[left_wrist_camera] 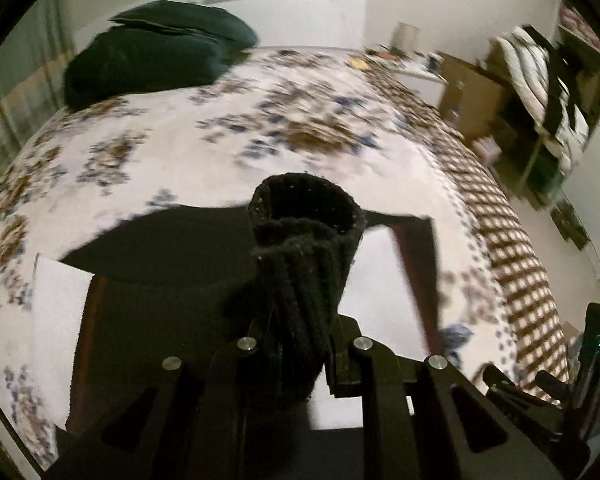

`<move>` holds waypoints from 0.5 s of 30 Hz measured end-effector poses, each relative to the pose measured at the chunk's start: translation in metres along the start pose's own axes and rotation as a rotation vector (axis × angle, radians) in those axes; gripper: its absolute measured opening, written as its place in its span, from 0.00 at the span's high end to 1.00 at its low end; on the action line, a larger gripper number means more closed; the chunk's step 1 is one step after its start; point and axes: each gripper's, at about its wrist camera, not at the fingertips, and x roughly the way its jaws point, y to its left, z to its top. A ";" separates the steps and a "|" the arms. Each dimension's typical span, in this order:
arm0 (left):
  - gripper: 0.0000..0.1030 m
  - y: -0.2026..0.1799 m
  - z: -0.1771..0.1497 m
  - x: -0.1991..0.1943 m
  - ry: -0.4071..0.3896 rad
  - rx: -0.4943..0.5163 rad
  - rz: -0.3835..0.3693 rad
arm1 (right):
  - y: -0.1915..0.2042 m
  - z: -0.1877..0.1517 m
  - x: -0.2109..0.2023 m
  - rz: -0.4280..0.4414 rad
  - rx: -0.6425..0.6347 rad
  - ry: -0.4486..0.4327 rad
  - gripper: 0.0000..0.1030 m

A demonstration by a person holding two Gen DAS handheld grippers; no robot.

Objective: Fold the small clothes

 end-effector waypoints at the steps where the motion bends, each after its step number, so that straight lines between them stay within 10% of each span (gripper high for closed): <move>1: 0.88 -0.010 -0.001 0.005 0.009 0.011 -0.008 | -0.011 0.001 0.004 -0.002 0.011 0.008 0.15; 7: 0.82 -0.046 -0.009 0.039 0.113 0.035 -0.016 | -0.043 0.005 0.016 0.050 0.043 0.045 0.15; 11: 0.15 -0.021 -0.013 0.026 0.117 -0.017 -0.029 | -0.049 0.007 0.009 0.177 0.069 0.054 0.15; 15: 0.15 0.044 -0.025 -0.014 0.060 -0.119 0.060 | -0.042 0.009 -0.008 0.344 0.105 0.059 0.15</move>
